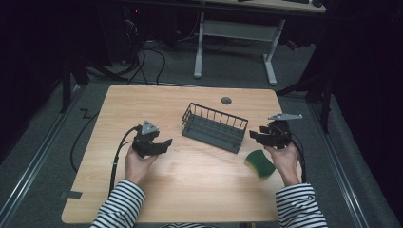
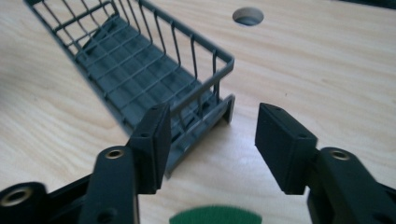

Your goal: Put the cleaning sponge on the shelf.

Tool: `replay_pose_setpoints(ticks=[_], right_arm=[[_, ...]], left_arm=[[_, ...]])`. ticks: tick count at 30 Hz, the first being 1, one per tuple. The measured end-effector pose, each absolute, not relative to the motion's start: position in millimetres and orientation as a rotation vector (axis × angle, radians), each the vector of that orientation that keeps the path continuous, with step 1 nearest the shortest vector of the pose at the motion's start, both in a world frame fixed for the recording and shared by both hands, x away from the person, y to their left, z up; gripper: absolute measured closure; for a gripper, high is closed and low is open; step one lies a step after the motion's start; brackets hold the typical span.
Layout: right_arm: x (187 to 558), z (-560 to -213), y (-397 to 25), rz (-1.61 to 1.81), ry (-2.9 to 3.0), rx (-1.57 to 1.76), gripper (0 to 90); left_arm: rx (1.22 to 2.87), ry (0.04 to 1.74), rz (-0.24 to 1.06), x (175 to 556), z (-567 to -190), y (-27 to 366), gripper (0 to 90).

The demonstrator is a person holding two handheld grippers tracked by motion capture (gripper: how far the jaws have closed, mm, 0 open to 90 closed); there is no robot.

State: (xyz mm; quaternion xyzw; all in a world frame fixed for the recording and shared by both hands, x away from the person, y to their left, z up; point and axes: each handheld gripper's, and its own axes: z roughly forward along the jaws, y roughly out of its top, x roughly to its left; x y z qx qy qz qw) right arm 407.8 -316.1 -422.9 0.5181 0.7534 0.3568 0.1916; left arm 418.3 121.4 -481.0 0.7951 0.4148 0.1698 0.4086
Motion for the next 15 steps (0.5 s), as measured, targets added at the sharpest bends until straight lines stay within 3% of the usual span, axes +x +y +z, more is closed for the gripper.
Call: replay_pose_setpoints(ticks=[15], right_arm=[[355.1, -464.8, -336.8, 0.992, 2.077, 1.506, 35.5]], left_arm=[[1.997, 1.173, 0.444, 394.3, -514.1, 152.5, 35.3]])
